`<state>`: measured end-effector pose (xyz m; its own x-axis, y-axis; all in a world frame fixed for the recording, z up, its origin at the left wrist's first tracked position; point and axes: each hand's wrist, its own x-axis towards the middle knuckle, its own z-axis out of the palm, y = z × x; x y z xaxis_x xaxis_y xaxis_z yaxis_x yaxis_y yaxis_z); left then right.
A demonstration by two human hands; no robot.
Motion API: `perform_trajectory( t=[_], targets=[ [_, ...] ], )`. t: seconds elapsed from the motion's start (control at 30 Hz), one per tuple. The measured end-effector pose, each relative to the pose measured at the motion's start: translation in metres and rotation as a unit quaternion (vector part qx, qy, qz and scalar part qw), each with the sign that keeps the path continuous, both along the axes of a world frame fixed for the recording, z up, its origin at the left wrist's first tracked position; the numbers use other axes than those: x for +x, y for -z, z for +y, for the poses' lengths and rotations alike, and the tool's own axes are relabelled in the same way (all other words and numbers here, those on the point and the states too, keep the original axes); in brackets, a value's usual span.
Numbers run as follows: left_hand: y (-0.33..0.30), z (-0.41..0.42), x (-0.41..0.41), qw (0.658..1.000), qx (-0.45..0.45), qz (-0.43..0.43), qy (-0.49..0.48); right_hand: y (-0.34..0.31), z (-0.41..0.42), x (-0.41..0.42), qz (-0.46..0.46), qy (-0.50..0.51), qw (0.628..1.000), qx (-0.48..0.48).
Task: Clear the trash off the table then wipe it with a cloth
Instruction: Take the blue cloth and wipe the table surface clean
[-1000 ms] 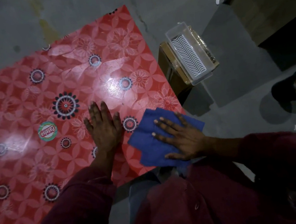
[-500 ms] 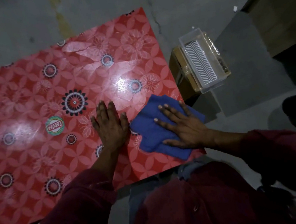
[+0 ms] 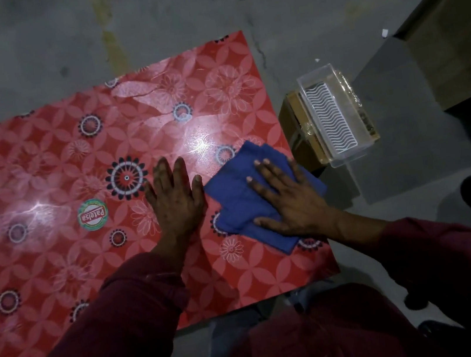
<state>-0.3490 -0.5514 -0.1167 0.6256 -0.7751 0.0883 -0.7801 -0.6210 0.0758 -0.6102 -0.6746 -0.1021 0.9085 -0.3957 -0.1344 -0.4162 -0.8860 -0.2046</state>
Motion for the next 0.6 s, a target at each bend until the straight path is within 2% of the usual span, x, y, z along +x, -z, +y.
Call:
perform_trajectory(
  t=[0.13, 0.2, 0.27, 0.37, 0.47, 0.53, 0.6],
  targets=[
    [0.001, 0.000, 0.001, 1.000, -0.010, -0.005, 0.010, 0.001, 0.003, -0.023, 0.017, -0.216, 0.976, 0.001],
    [0.001, -0.001, 0.002, 1.000, -0.017, -0.004, 0.010, 0.001, -0.012, -0.025, 0.013, -0.260, 0.966, 0.002],
    [0.001, 0.000, 0.002, 1.000, -0.020, -0.014, 0.012, 0.004, -0.032, -0.014, 0.013, -0.214, 0.976, -0.019],
    [0.001, 0.001, 0.003, 0.999, -0.017, -0.024, 0.020, 0.006, -0.057, 0.018, 0.013, -0.054, 0.998, -0.034],
    [0.000, 0.001, 0.003, 0.999, -0.024, -0.028, 0.021, 0.005, -0.059, 0.047, 0.035, 0.067, 0.997, -0.035],
    [0.000, 0.001, 0.003, 0.999, -0.026, -0.027, 0.018, 0.007, -0.045, 0.050, 0.029, 0.098, 0.994, -0.042],
    [0.001, 0.001, 0.004, 0.999, -0.025, -0.026, 0.015, 0.008, -0.022, 0.040, 0.000, 0.081, 0.996, -0.037]
  ],
)
